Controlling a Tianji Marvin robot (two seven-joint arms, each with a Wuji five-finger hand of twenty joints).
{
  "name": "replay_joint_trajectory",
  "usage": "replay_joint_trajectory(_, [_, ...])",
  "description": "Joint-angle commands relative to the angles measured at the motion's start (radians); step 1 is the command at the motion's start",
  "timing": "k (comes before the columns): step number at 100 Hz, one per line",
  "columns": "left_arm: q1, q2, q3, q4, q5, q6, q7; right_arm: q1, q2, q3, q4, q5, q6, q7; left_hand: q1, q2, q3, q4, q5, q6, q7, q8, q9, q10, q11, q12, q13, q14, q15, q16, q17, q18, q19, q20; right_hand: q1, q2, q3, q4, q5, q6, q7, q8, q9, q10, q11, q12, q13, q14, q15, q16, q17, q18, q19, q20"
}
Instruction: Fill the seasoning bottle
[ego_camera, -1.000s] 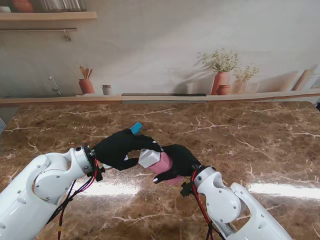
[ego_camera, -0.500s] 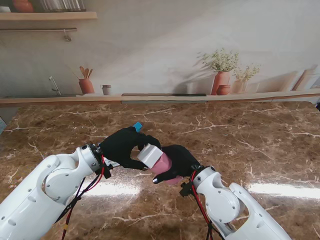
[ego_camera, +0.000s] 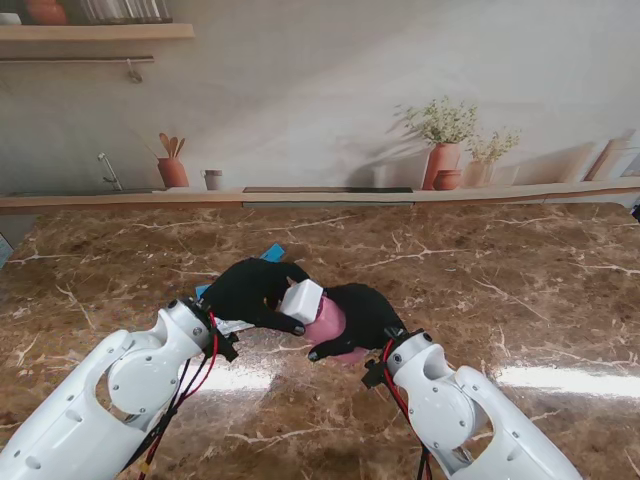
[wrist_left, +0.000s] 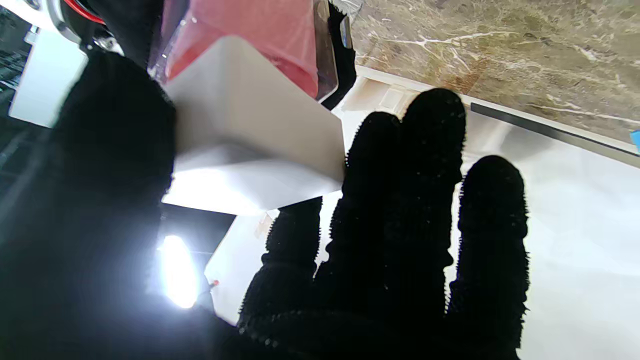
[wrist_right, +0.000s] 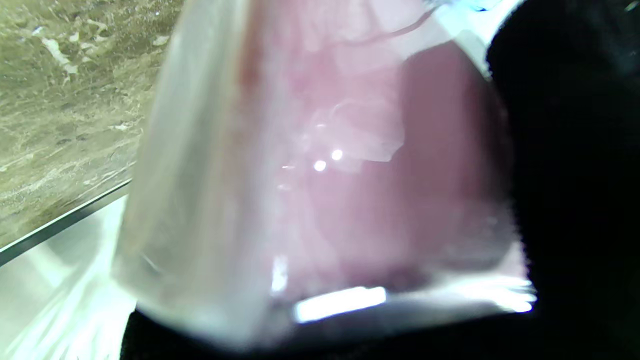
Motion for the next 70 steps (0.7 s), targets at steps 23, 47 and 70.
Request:
replay_joint_trajectory(23, [0.031, -0.022, -0.017, -0.020, -0.014, 0.086, 0.051, -0.003, -0.016, -0.013, 0.025, -0.009, -0.016, -0.037, 0.134, 0.137, 0.195, 0.036, 0.204, -0.027, 0.324, 0.062, 0.077, -0.073, 0.025, -0.018, 0.069, 0.000, 0.043, -0.020, 0.033, 0.017, 0.076, -0.020, 0.393, 0.356, 0.528, 0.054, 0.218, -0.327, 0.290, 0.134, 0.032, -0.164, 0.052, 0.000, 0.086, -0.105, 0.121, 0.040, 0.014, -0.029, 0.045, 0.027])
replay_joint_trajectory(47, [0.039, -0.031, -0.018, -0.026, -0.009, 0.121, 0.087, -0.001, -0.026, -0.020, 0.047, -0.028, -0.014, -0.095, 0.101, 0.146, 0.210, 0.033, 0.264, -0.006, 0.305, 0.057, 0.138, -0.068, 0.023, -0.048, 0.100, 0.004, 0.103, -0.064, 0.093, 0.013, 0.129, -0.077, 0.392, 0.361, 0.520, 0.056, 0.214, -0.330, 0.290, 0.134, 0.030, -0.166, 0.050, -0.005, 0.087, -0.109, 0.120, 0.038, 0.016, -0.032, 0.043, 0.026])
replay_joint_trajectory(70, [0.051, -0.022, -0.061, -0.037, 0.035, 0.120, 0.071, -0.010, -0.036, -0.002, 0.066, 0.003, -0.015, -0.125, 0.109, 0.149, 0.200, 0.031, 0.253, -0.020, 0.302, 0.054, 0.126, -0.070, 0.019, -0.049, 0.096, 0.000, 0.095, -0.079, 0.081, 0.014, 0.133, -0.082, 0.380, 0.375, 0.489, 0.062, 0.184, -0.330, 0.278, 0.128, 0.020, -0.163, 0.038, -0.028, 0.071, -0.101, 0.091, 0.024, 0.000, -0.029, 0.013, 0.012])
